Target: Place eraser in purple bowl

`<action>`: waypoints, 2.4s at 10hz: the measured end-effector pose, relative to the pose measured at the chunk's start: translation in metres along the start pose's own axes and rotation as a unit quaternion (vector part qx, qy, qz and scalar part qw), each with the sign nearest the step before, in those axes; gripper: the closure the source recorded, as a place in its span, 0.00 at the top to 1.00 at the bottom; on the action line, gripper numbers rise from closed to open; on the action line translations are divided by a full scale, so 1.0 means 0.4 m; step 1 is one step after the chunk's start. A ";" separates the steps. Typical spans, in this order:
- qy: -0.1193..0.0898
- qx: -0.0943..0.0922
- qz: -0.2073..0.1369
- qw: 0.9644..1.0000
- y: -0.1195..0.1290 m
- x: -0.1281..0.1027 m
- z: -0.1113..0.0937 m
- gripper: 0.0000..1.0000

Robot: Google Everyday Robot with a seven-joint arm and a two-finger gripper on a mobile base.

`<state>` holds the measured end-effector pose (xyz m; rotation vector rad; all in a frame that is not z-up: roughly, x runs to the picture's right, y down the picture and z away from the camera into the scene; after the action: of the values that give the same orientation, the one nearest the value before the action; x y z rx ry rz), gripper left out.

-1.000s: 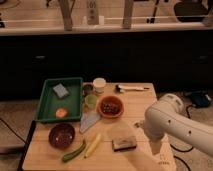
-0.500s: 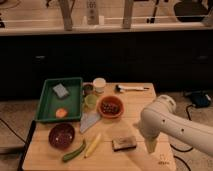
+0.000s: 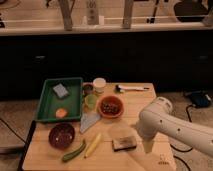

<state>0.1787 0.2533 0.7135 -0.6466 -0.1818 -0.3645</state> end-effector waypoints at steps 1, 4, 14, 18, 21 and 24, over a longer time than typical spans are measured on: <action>-0.003 -0.001 -0.002 1.000 -0.002 -0.001 0.011 0.80; -0.009 -0.005 -0.015 1.000 -0.016 -0.010 0.043 0.80; -0.025 -0.014 -0.038 0.999 -0.039 -0.030 0.135 0.80; -0.034 -0.019 -0.043 0.998 -0.044 -0.037 0.171 0.80; -0.045 -0.023 -0.044 0.998 -0.047 -0.038 0.209 0.80; -0.047 -0.025 -0.045 0.998 -0.047 -0.038 0.221 0.66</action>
<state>0.1528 0.2981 0.7891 -0.7079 -0.2938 -0.4270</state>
